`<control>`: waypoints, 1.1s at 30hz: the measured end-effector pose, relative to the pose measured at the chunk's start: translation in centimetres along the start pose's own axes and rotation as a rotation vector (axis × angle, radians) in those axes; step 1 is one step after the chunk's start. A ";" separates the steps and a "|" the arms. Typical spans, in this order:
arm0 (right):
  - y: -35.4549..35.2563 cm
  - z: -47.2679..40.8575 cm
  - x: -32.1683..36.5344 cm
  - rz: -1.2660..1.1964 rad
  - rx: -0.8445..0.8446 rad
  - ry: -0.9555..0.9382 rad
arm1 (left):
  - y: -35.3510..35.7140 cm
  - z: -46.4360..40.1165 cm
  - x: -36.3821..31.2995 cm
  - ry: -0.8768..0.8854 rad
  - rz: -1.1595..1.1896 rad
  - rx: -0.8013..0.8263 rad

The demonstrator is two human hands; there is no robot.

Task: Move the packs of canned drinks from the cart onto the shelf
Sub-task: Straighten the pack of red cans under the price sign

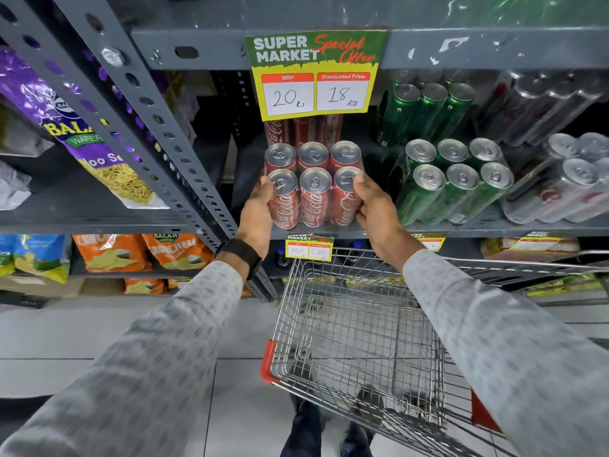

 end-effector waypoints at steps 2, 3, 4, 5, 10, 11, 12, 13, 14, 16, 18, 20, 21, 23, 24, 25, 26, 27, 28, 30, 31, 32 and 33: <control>0.1 0.0 0.1 -0.013 -0.012 -0.002 | 0.0 0.1 0.0 0.003 -0.001 0.000; 0.1 0.0 0.1 -0.015 -0.016 -0.001 | 0.1 0.2 0.0 0.002 -0.003 0.000; 0.2 0.0 0.2 -0.017 -0.018 0.001 | 0.1 0.2 -0.1 -0.002 -0.005 -0.001; 0.2 0.1 0.2 -0.021 -0.019 0.003 | 0.1 0.2 -0.1 -0.006 -0.005 -0.005; 0.3 0.4 0.0 -0.028 -0.022 0.005 | 0.3 0.5 -0.4 -0.033 0.015 -0.006; 0.3 0.3 0.0 -0.026 -0.017 0.004 | 0.3 0.6 -0.4 -0.033 0.013 -0.006; 0.3 0.3 0.0 -0.026 -0.014 0.004 | 0.3 0.6 -0.4 -0.035 0.010 -0.004; 0.3 0.2 0.0 -0.030 -0.013 0.005 | 0.3 0.5 -0.4 -0.033 0.010 -0.002; 0.3 0.2 0.0 -0.036 -0.012 0.005 | 0.3 0.5 -0.3 -0.029 0.006 0.000; 0.3 0.1 0.0 -0.043 -0.010 0.007 | 0.2 0.2 -0.3 -0.030 -0.009 0.001; 0.3 0.2 0.0 -0.053 -0.015 0.011 | 0.1 0.1 -0.2 -0.029 -0.013 -0.004; 0.3 0.2 0.1 -0.051 -0.014 0.011 | 0.1 0.1 -0.2 -0.025 -0.030 -0.017; 0.3 0.2 0.1 -0.047 -0.012 0.009 | 0.0 0.1 -0.2 -0.021 -0.033 -0.026; 0.3 0.2 0.2 -0.040 -0.008 0.006 | 0.1 0.1 -0.2 -0.013 -0.037 -0.032; 0.2 0.1 0.1 -0.040 -0.004 0.003 | 0.2 0.1 -0.1 -0.011 -0.042 -0.034; 0.2 0.1 0.1 -0.041 -0.001 0.000 | 0.2 0.1 0.0 -0.016 -0.034 -0.034; 0.2 0.0 0.0 -0.045 0.001 -0.003 | 0.2 0.0 0.1 -0.018 -0.032 -0.035; 0.2 0.0 0.1 -0.048 0.002 -0.006 | 0.2 0.0 0.1 -0.019 -0.034 -0.035; 0.2 0.0 0.1 -0.049 0.008 -0.008 | 0.2 0.0 0.2 -0.018 -0.039 -0.036; 0.2 0.1 0.2 -0.050 0.021 -0.009 | 0.2 0.1 0.2 -0.022 -0.046 -0.034; 0.2 0.2 0.3 -0.053 0.021 -0.008 | 0.2 0.2 0.1 -0.026 -0.047 -0.034; 0.3 0.2 0.3 -0.054 0.020 -0.007 | 0.2 0.4 0.1 -0.029 -0.046 -0.035; 0.4 0.4 0.4 -0.058 0.021 -0.011 | 0.3 0.4 0.1 -0.024 -0.042 -0.031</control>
Point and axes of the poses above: each hand's wrist, its own z-axis away from the middle knuckle, its own y-axis out of the palm, x = y × z, the point moved 4 cm from there along -z, towards the middle knuckle, and after that the axes turned 11 degrees about -y, right-handed, at the moved point
